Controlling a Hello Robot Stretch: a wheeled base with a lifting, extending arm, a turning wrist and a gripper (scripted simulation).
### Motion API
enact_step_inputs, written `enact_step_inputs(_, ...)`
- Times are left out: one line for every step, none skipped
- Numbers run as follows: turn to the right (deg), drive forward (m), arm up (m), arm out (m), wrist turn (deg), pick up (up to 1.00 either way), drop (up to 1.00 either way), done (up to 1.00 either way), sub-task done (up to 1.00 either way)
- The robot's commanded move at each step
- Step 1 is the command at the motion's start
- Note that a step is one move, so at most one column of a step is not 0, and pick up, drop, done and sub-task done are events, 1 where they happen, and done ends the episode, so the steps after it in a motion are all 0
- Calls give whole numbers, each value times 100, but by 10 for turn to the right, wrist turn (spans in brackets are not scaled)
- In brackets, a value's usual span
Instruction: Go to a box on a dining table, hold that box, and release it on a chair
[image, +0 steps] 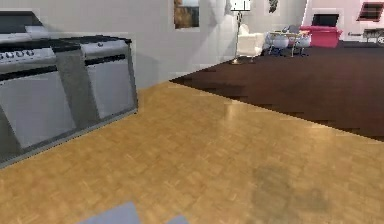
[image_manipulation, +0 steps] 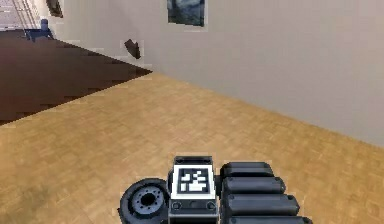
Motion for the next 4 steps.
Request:
enact_step_inputs(60,0,0,0,0,0,0,0,0)
enact_step_inputs(-450,0,0,0,0,0,0,0,0)
enact_step_inputs(-450,0,0,0,0,0,0,0,0)
enact_step_inputs(-450,0,0,0,0,0,0,0,0)
